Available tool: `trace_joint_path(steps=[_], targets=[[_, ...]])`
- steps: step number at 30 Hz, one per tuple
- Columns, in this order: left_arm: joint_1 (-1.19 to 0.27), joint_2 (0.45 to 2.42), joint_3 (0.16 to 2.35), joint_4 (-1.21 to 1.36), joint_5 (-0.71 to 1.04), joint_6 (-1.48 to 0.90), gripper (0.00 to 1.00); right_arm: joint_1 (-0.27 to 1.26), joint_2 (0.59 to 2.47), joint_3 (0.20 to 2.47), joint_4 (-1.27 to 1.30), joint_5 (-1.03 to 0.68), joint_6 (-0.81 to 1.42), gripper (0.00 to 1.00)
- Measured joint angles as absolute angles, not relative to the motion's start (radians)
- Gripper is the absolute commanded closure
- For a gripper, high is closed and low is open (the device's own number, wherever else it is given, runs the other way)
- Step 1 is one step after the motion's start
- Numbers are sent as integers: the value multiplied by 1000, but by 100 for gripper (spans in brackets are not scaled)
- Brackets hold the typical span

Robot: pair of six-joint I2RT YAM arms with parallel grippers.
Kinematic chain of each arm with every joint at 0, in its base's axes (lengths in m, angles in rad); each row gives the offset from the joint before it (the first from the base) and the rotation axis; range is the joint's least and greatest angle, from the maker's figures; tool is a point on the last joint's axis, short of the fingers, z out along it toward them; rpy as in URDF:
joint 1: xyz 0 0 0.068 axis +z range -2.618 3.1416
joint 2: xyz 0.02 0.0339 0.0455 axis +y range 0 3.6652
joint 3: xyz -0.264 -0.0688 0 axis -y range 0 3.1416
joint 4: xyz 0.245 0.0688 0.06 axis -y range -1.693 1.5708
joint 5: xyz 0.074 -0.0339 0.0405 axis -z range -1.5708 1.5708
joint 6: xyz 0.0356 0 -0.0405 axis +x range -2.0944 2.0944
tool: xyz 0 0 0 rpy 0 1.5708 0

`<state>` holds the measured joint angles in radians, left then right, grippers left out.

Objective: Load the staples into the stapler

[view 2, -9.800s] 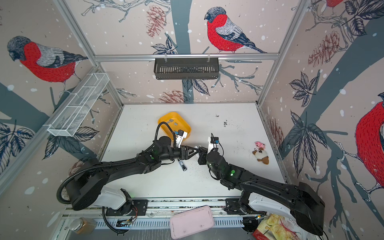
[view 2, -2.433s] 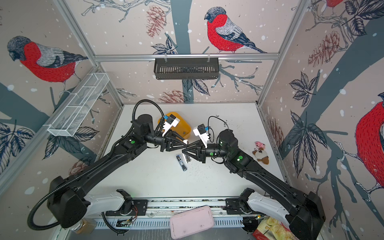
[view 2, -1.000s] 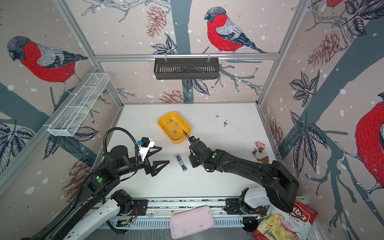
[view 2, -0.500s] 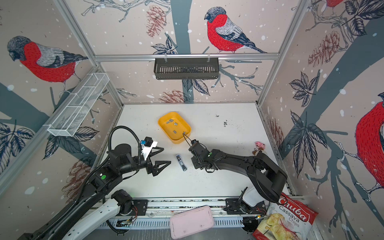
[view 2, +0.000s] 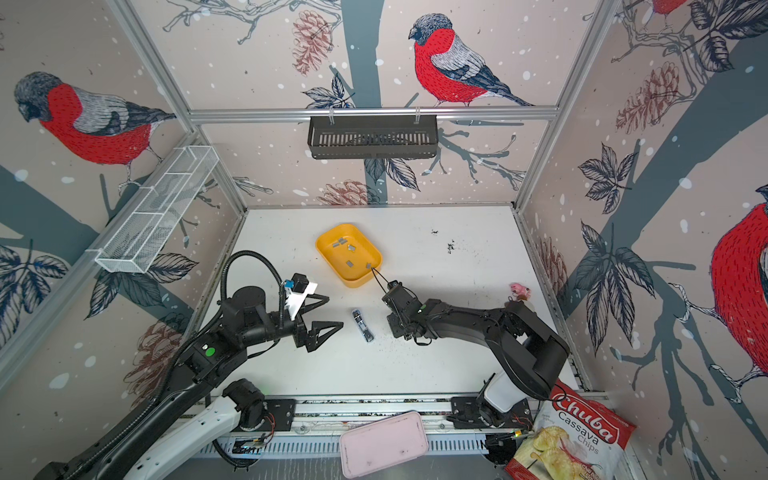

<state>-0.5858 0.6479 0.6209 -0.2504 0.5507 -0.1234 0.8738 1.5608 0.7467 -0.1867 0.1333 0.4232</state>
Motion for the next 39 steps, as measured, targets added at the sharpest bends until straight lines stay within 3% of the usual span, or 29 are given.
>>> trace_joint_path(steps=[25,39], targets=[[-586,673,620,-250,558,-123,2,876,1533,743,-176,134,428,59],[-586,680,619,-250,551,-125,2,884,1301,707,-172,158,449,58]])
